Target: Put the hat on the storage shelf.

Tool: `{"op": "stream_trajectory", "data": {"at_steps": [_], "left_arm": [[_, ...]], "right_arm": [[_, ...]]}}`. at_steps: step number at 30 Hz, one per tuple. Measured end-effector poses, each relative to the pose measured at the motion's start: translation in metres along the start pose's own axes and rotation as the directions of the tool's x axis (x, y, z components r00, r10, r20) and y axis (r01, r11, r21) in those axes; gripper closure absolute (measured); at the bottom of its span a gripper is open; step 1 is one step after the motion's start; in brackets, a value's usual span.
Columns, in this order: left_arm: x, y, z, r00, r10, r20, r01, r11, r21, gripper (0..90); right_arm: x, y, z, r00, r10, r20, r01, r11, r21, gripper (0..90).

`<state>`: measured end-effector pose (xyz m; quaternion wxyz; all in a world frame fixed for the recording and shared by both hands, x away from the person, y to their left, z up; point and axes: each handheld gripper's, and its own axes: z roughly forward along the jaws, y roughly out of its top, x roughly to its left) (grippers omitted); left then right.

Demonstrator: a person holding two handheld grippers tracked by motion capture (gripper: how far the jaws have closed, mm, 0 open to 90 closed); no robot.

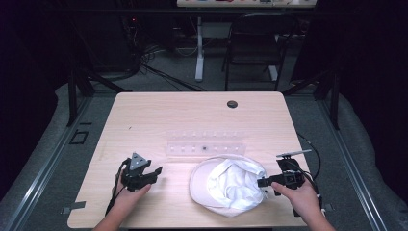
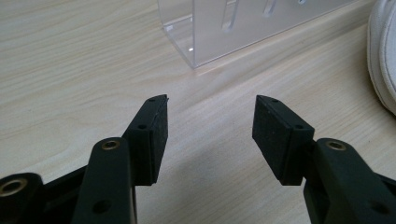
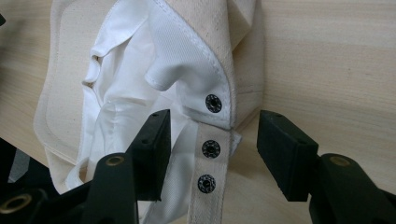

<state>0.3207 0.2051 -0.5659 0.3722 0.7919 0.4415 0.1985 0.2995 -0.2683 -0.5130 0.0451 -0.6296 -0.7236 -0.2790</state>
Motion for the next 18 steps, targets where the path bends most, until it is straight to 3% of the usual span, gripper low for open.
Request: {"op": "stream_trajectory", "data": {"at_steps": [11,18], "left_arm": [[0.0,0.0,0.001,1.0,-0.001,0.0,0.001,1.0,0.003,46.0],[0.0,0.0,0.001,1.0,-0.001,0.001,0.001,1.0,0.003,46.0]], "right_arm": [[-0.002,0.001,0.012,0.9981,0.039,-0.047,-0.036,0.997,0.073,45.0],[-0.002,0.0,0.015,0.9949,0.061,-0.08,-0.054,0.995,0.087,45.0]]}}
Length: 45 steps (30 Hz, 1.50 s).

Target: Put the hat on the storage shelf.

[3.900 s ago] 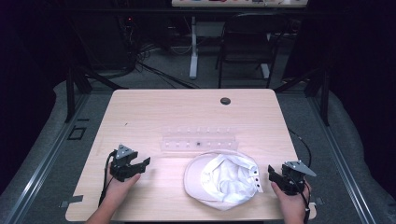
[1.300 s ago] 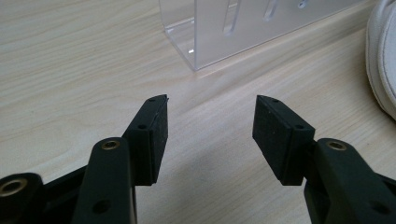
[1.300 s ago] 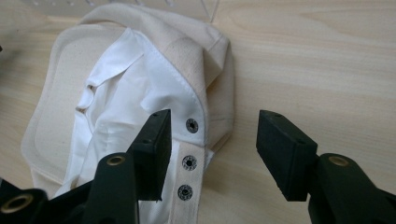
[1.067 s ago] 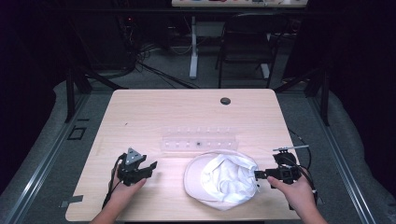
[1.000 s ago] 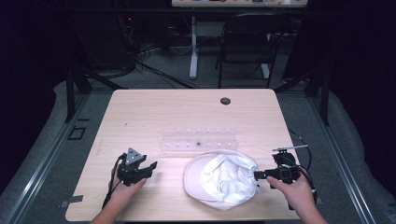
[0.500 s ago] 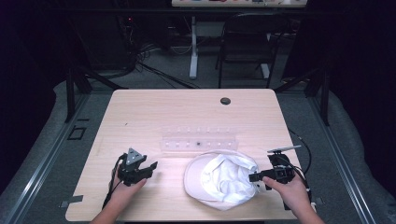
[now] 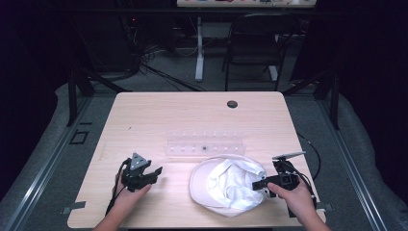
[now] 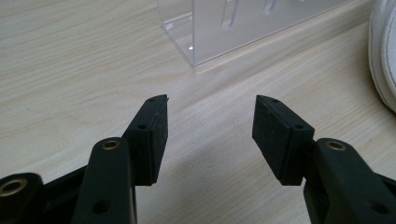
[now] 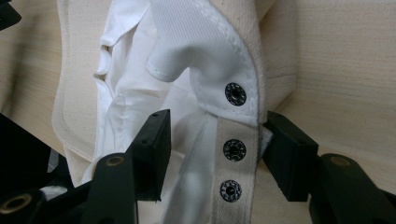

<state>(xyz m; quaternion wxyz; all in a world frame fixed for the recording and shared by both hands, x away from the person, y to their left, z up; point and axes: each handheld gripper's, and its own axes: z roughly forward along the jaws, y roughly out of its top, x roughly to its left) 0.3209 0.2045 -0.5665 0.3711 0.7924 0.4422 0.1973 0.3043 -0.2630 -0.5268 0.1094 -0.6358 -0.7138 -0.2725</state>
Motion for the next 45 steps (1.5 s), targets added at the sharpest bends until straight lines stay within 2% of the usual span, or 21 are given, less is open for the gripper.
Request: {"op": "stream_trajectory", "data": {"at_steps": [8,11,14,23,25,26,30,32,34,35,37,45], "left_arm": [[0.0,0.0,0.0,1.0,0.001,-0.001,-0.001,1.0,0.0,46.0],[0.0,0.0,0.0,1.0,0.001,-0.001,-0.001,1.0,0.0,46.0],[0.0,0.0,0.0,1.0,0.001,-0.001,-0.001,1.0,0.0,46.0],[0.0,0.0,0.0,1.0,0.001,-0.001,-0.001,1.0,0.004,46.0],[0.0,0.0,0.0,1.0,0.001,-0.001,-0.001,1.0,0.005,46.0],[0.0,0.0,0.0,1.0,0.0,0.0,0.0,1.0,0.004,46.0],[0.0,0.0,0.001,1.0,0.001,0.0,-0.001,1.0,0.005,45.9],[0.0,0.0,0.001,1.0,0.002,-0.001,-0.002,1.0,0.005,45.9],[0.0,0.0,0.001,1.0,0.001,-0.001,-0.001,1.0,0.006,45.9],[0.0,0.0,0.001,1.0,0.001,-0.001,-0.001,1.0,0.006,45.9],[0.0,0.0,0.001,1.0,0.001,0.0,-0.001,1.0,0.007,45.9],[0.0,-0.001,0.001,1.0,0.0,-0.002,0.0,1.0,0.007,45.9]], "right_arm": [[0.006,0.003,-0.014,0.9994,0.006,-0.033,-0.008,0.999,-0.05,49.1],[0.007,0.004,-0.018,0.9995,-0.004,-0.033,0.003,0.999,-0.045,51.2],[0.008,0.006,-0.022,0.9993,0.005,-0.037,-0.007,0.999,-0.053,54.0],[0.011,0.008,-0.025,0.9995,0.011,-0.029,-0.012,0.999,-0.048,68.1],[0.011,0.009,-0.025,0.9992,0.012,-0.038,-0.014,0.999,-0.043,68.3],[0.01,0.009,-0.027,0.9979,0.021,-0.062,-0.024,0.999,-0.047,65.6],[0.01,0.01,-0.027,0.9967,0.021,-0.079,-0.025,0.998,-0.05,67.4],[0.01,0.01,-0.028,0.9941,0.02,-0.107,-0.026,0.998,-0.051,66.6],[0.011,0.01,-0.028,0.9946,0.02,-0.102,-0.025,0.998,-0.053,66.4],[0.012,0.01,-0.028,0.9926,0.035,-0.116,-0.042,0.997,-0.059,66.1],[0.011,0.011,-0.029,0.9913,0.034,-0.127,-0.041,0.998,-0.053,65.6],[0.013,0.012,-0.029,0.9939,0.022,-0.108,-0.026,0.999,-0.035,64.9]]}}
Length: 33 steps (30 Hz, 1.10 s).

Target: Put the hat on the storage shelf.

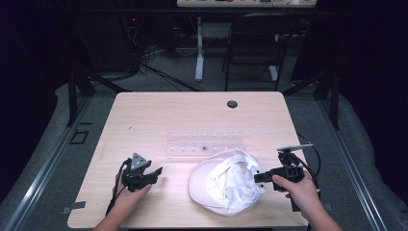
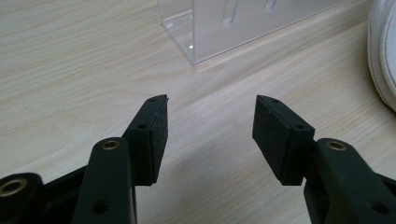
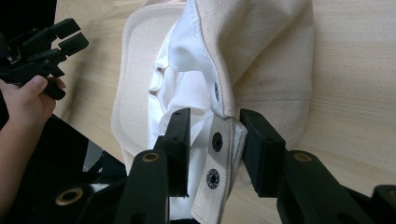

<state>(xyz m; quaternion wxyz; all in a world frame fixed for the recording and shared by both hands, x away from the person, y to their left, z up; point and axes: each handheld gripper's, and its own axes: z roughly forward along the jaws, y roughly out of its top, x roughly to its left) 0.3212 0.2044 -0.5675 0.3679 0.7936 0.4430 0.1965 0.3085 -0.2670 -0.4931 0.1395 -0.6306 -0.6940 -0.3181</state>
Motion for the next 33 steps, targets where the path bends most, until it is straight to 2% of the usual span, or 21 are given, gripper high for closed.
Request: {"op": "stream_trajectory", "data": {"at_steps": [3,6,8,9,13,18,28,33], "left_arm": [[0.0,0.0,0.0,1.0,0.002,-0.001,-0.002,1.0,0.001,45.9],[0.0,0.0,0.0,1.0,0.001,-0.001,-0.001,1.0,0.0,45.9],[0.0,0.0,0.0,1.0,0.002,-0.003,-0.002,1.0,-0.001,45.9],[0.0,0.0,0.0,1.0,0.001,-0.003,-0.001,1.0,0.0,45.9],[0.0,0.0,0.0,1.0,0.004,-0.002,-0.004,1.0,0.002,45.9],[0.0,0.0,0.0,1.0,0.004,-0.002,-0.004,1.0,0.001,45.9],[0.0,0.0,0.0,1.0,0.004,-0.003,-0.004,1.0,0.001,45.9],[0.0,0.0,0.0,1.0,0.004,-0.005,-0.004,1.0,0.0,46.0]], "right_arm": [[0.0,0.001,-0.001,1.0,0.001,-0.007,-0.001,1.0,-0.007,66.1],[0.002,0.001,-0.001,0.9999,-0.001,0.017,0.001,1.0,-0.014,70.4],[0.002,0.001,-0.001,0.9993,-0.019,0.032,0.019,1.0,-0.003,72.5],[0.004,0.001,0.001,0.9988,-0.013,0.048,0.014,1.0,-0.018,74.6],[0.003,0.002,0.001,0.9983,-0.037,0.046,0.037,0.999,-0.011,77.0],[0.006,0.003,0.001,0.9976,-0.034,0.061,0.035,0.999,-0.017,77.3],[0.016,0.009,-0.002,0.9925,-0.08,0.093,0.079,0.997,0.021,78.6],[0.027,0.016,-0.008,0.9886,-0.095,0.117,0.092,0.995,0.032,79.5]]}}
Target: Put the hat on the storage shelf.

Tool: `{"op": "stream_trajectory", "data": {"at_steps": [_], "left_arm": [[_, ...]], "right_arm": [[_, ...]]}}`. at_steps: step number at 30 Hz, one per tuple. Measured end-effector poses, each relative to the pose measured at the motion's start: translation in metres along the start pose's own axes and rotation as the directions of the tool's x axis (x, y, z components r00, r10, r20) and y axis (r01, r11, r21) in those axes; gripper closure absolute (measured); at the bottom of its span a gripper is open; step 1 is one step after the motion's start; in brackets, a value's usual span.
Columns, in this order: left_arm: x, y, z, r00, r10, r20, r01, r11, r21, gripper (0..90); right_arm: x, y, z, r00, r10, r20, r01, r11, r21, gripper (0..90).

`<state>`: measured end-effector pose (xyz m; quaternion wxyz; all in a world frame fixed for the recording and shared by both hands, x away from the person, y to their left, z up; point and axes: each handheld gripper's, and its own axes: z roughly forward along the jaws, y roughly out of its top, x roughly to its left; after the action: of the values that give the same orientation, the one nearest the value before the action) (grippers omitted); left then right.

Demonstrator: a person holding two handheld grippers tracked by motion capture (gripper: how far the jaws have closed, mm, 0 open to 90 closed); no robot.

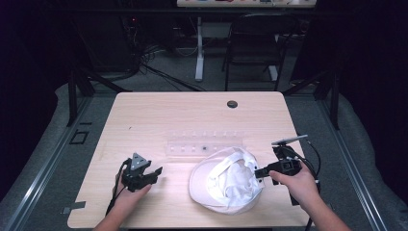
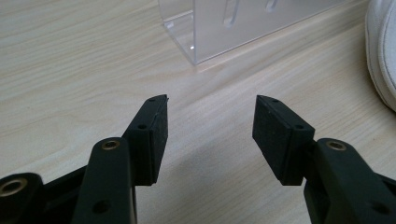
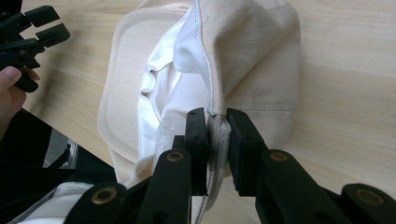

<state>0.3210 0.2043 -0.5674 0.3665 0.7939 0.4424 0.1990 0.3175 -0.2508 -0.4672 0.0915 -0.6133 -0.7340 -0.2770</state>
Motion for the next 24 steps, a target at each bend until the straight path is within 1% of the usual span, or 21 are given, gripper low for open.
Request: {"op": "stream_trajectory", "data": {"at_steps": [1,2,3,5,6,7,9,11,12,15,16,17,18,19,21,22,23,24], "left_arm": [[0.0,0.0,0.0,1.0,0.001,-0.001,-0.001,1.0,-0.001,45.9],[0.0,0.0,0.0,1.0,0.0,0.0,0.0,1.0,-0.002,46.0],[0.0,0.0,0.0,1.0,0.001,0.0,-0.001,1.0,-0.002,45.9],[0.0,0.0,0.0,1.0,0.001,0.0,-0.001,1.0,-0.001,45.9],[0.0,0.0,0.0,1.0,0.0,0.0,0.0,1.0,0.0,46.0],[0.0,0.0,0.0,1.0,0.0,0.0,0.0,1.0,0.0,45.9],[0.0,0.0,0.0,1.0,0.0,0.0,0.0,1.0,0.0,46.0],[0.0,0.0,0.0,1.0,0.0,0.001,0.0,1.0,0.001,45.9],[0.0,0.0,0.0,1.0,0.0,0.001,0.0,1.0,0.001,46.0],[0.0,0.0,0.0,1.0,-0.002,0.0,0.002,1.0,-0.001,45.9],[0.0,0.0,0.0,1.0,-0.002,0.001,0.002,1.0,0.0,45.9],[0.0,0.0,0.0,1.0,0.0,0.001,0.0,1.0,0.0,45.9],[0.0,0.0,0.0,1.0,0.0,0.001,0.0,1.0,0.0,45.9],[0.0,0.0,0.0,1.0,0.0,0.001,0.0,1.0,0.0,45.9],[0.0,0.0,0.0,1.0,0.001,0.001,-0.001,1.0,0.001,45.9],[0.0,0.0,0.0,1.0,0.0,0.001,0.0,1.0,0.001,45.9],[0.0,0.0,0.0,1.0,0.0,0.001,0.0,1.0,0.001,45.9],[0.0,0.0,0.0,1.0,-0.001,0.001,0.001,1.0,0.001,45.9]], "right_arm": [[0.002,0.001,-0.001,0.9999,-0.006,0.009,0.006,1.0,-0.005,79.6],[0.006,0.005,-0.004,0.9996,-0.013,0.024,0.013,1.0,0.002,79.5],[0.008,0.006,-0.004,0.9993,-0.011,0.036,0.011,1.0,-0.002,79.5],[0.009,0.007,-0.005,0.9992,-0.015,0.038,0.015,1.0,0.008,79.3],[0.011,0.01,-0.006,0.9985,-0.021,0.051,0.02,1.0,0.024,79.1],[0.013,0.011,-0.006,0.9982,-0.011,0.059,0.01,1.0,0.016,79.0],[0.016,0.013,-0.007,0.9977,-0.011,0.067,0.01,1.0,0.019,79.2],[0.017,0.014,-0.007,0.9978,-0.01,0.066,0.008,1.0,0.025,79.4],[0.019,0.017,-0.009,0.9981,-0.005,0.061,0.002,0.999,0.041,80.1],[0.021,0.018,-0.01,0.9984,0.003,0.057,-0.005,0.999,0.041,80.1],[0.023,0.02,-0.012,0.9979,0.004,0.064,-0.007,0.999,0.045,80.2],[0.024,0.021,-0.013,0.9979,0.021,0.061,-0.024,0.999,0.042,80.3],[0.024,0.022,-0.014,0.9981,0.02,0.058,-0.023,0.998,0.051,80.3],[0.025,0.023,-0.015,0.9977,0.018,0.066,-0.022,0.998,0.064,80.4],[0.027,0.025,-0.015,0.996,0.021,0.086,-0.027,0.998,0.06,80.5],[0.028,0.027,-0.016,0.9943,0.018,0.105,-0.027,0.996,0.082,80.7],[0.028,0.027,-0.016,0.9943,0.018,0.105,-0.027,0.996,0.082,80.7],[0.03,0.029,-0.016,0.9931,0.02,0.116,-0.031,0.995,0.092,80.8]]}}
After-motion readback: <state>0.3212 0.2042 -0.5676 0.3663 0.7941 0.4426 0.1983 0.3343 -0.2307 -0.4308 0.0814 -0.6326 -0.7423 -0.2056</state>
